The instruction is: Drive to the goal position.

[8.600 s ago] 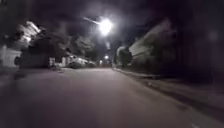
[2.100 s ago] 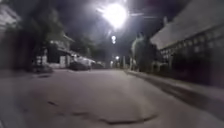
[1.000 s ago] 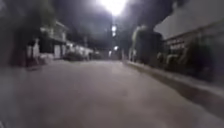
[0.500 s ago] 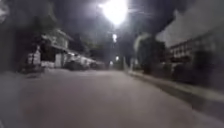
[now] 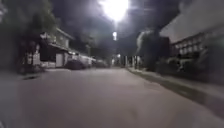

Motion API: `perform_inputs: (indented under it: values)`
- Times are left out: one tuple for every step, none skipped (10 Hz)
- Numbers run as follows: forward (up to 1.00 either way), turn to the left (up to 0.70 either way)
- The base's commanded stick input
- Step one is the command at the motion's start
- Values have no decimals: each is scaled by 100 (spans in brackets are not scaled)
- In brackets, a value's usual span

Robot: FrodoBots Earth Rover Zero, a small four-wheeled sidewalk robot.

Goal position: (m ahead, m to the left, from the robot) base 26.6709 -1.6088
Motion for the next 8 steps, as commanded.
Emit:
perform_inputs:
  values:
    - [70,-35]
    - [70,-35]
    - [70,-35]
    - [70,-35]
    - [70,-35]
    - [70,-29]
    - [70,-6]
    - [70,0]
